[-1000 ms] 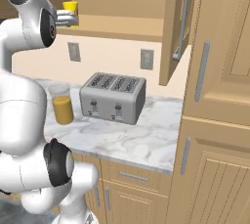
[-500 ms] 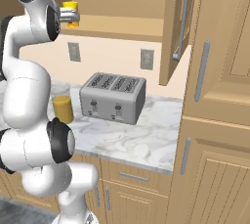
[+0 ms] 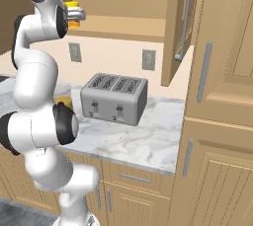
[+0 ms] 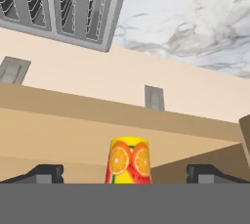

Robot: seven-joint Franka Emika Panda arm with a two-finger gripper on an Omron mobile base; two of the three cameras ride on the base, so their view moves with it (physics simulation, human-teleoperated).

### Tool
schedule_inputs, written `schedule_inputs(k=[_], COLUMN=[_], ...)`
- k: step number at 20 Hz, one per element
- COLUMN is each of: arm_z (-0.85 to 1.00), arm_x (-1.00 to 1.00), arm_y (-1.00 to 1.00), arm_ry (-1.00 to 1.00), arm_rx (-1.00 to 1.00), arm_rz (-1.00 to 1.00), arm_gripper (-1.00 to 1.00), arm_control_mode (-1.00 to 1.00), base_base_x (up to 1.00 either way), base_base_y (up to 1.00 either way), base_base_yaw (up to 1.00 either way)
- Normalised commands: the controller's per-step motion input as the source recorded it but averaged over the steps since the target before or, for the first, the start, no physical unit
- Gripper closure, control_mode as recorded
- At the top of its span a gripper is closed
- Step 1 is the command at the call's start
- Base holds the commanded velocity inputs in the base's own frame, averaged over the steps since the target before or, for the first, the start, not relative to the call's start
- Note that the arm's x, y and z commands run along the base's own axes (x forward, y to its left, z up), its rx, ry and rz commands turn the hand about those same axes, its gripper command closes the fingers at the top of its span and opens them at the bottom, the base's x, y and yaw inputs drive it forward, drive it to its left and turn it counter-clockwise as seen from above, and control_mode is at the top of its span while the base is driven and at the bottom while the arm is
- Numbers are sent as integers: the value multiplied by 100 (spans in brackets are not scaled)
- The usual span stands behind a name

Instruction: There is a tray on the dining counter. Grab the cup, mug, and pitcher and place them on the tray. The pitcher may be placed next to the tray if it cannot fit the tray.

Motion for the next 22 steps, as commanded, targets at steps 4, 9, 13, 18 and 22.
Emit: schedule_inputs(k=[4,9,13,18,22], arm_z=[0,-3,-1,-6,-13], arm_x=[38,31,28,24,19], arm_y=[10,11,5,2,0], arm_ry=[0,0,0,0,0], arm_rx=[0,0,0,0,0], arm_rz=[0,0,0,0,0], arm_gripper=[-100,-100,-100,-100,-100], arm_control_mode=[-100,-100,-100,-100,-100], base_base_x=[0,0,0,0,0], base_base_y=[0,0,0,0,0], base_base_yaw=[0,0,0,0,0])
